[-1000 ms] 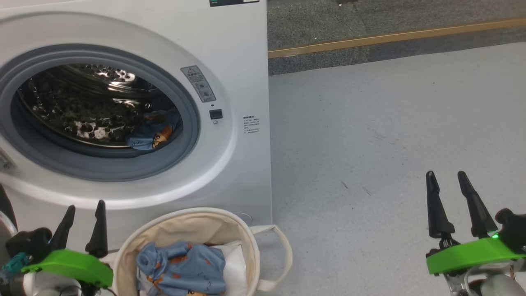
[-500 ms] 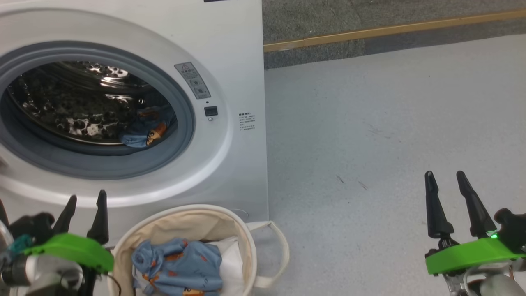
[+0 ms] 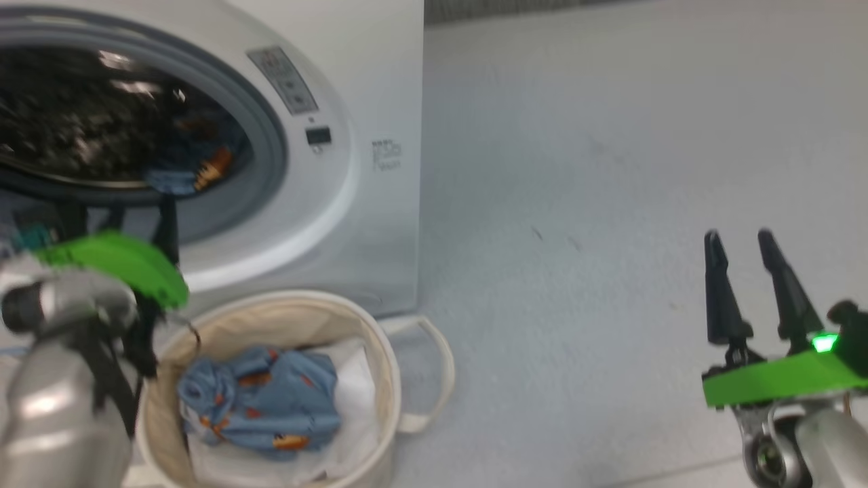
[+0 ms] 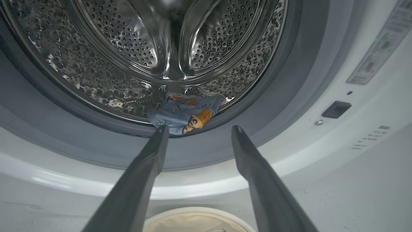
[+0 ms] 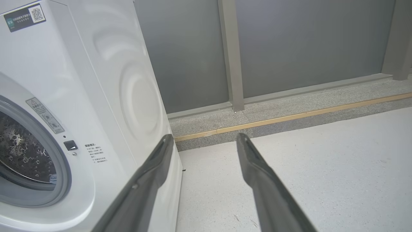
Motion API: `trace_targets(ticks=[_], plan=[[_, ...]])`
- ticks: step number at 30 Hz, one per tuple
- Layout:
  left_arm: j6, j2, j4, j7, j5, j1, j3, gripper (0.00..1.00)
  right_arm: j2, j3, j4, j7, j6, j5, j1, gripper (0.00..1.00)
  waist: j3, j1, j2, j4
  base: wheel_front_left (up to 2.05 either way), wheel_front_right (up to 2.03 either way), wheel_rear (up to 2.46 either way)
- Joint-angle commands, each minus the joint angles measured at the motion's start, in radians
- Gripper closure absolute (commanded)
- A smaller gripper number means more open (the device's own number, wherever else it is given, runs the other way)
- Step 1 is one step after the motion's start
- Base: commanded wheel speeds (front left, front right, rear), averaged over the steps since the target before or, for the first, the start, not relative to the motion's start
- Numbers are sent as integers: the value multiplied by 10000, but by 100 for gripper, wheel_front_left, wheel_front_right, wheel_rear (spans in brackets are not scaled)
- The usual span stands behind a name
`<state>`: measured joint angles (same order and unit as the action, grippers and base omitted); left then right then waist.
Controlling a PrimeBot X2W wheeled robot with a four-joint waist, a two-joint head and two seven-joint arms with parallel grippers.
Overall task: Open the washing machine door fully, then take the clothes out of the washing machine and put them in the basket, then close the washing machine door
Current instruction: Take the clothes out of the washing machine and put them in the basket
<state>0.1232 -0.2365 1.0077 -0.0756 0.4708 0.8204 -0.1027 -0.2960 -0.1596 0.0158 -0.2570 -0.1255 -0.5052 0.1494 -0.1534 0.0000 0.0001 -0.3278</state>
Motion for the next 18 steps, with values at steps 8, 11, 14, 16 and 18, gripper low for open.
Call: trace_targets(ticks=[8, 11, 14, 16, 18], plan=[[-585, -643, 1557, 475, -315, 2588, 24, 0, -120, -110, -447, -48, -52, -231, 892, 0, -1909, 0, -1, -685, 0, 0, 0], [-860, -754, 2000, 602, -402, 3238, -47, 0, -61, -100, -470, -48, -52, -290, 1058, 0, -2327, 0, -1, -807, 0, 0, 0], [-1252, -844, 2269, 723, -545, 3805, -163, 0, -22, -64, -483, -48, -52, -354, 1175, 0, -2714, 0, -1, -853, 0, 0, 0], [-1466, -871, 2374, 760, -541, 4154, -155, 0, -10, -57, -477, -48, -52, -368, 1242, 0, -2923, 0, -1, -861, 0, 0, 0], [-1714, -948, 2455, 726, -604, 4424, -199, 0, 25, -45, -483, -48, -52, -380, 1316, 0, -3072, 0, -1, -880, 0, 0, 0]])
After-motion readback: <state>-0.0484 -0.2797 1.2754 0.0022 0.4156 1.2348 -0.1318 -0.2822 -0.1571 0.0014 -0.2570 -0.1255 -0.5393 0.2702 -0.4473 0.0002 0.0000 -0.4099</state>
